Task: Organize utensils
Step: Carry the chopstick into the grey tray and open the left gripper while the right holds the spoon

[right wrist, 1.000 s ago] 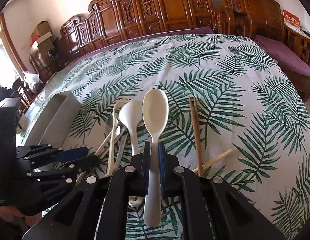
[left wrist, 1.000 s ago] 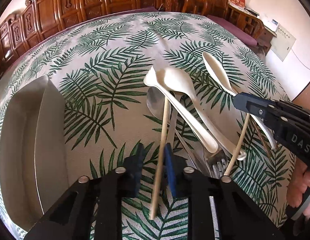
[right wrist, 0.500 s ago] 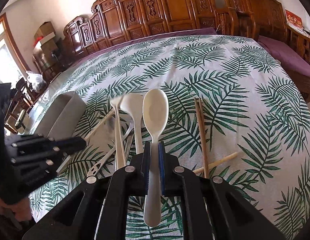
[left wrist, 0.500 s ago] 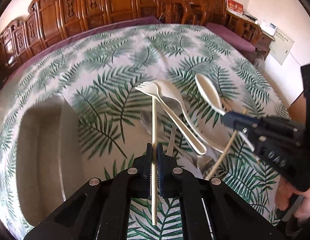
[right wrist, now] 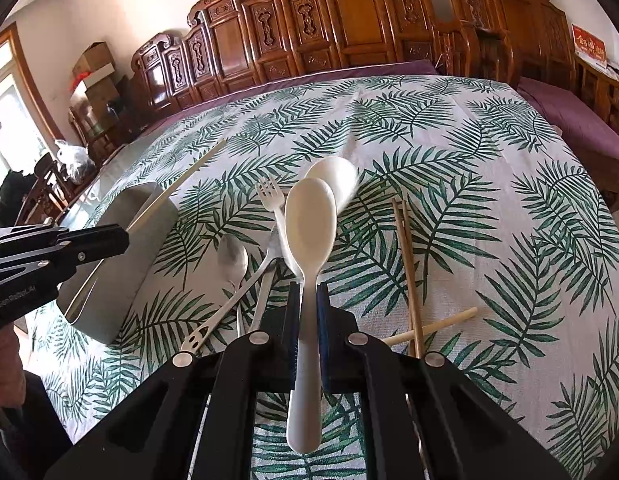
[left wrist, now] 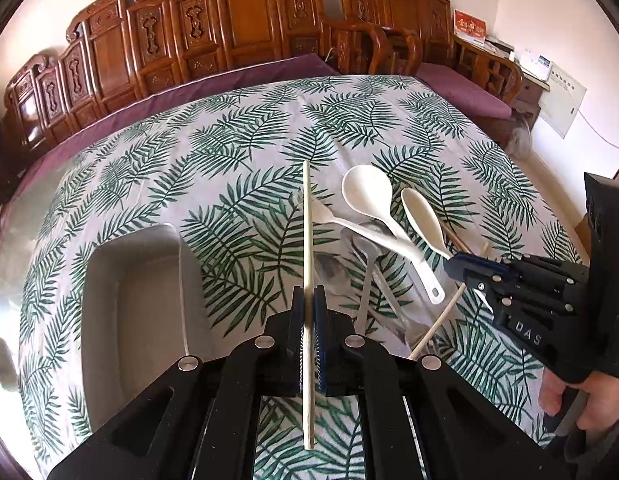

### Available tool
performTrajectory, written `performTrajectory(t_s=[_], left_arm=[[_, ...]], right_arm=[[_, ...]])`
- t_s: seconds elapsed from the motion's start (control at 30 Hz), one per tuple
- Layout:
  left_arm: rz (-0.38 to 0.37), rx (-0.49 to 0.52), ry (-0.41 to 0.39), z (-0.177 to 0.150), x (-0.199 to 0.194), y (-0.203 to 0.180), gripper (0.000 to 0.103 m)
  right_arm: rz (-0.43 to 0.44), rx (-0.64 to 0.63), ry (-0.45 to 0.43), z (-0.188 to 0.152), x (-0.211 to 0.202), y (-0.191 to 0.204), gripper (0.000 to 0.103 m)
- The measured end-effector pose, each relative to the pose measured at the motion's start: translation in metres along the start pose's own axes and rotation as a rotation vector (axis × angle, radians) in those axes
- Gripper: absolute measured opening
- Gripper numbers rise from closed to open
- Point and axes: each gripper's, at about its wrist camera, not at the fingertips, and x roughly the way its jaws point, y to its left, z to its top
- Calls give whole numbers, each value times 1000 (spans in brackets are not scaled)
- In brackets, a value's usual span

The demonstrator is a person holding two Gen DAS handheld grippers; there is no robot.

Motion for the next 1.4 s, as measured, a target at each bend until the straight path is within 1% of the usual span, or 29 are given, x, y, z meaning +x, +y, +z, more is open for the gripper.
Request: performTrajectory(t_s=[0.13, 0.4, 0.53, 0.67, 1.03, 1.4], left_arm=[[-3, -2, -18, -9, -10, 9, 4], [-17, -46, -57, -25, -31, 43, 4], [-19, -62, -78, -29, -40, 60, 4], [-7, -73, -96, -34, -45, 79, 4], [7, -117, -84, -55, -27, 114, 4], [20, -165, -18, -67, 0, 134, 4]], right_arm=[[-2, -21, -3, 0, -2, 8, 9], [10, -99, -28, -4, -13, 41, 9], [23, -116, -36, -6, -17, 54, 9], [39, -138, -38, -10, -21, 67, 9], [68, -195, -43, -18, -26, 103, 9], [76, -203, -41, -19, -26, 116, 10]])
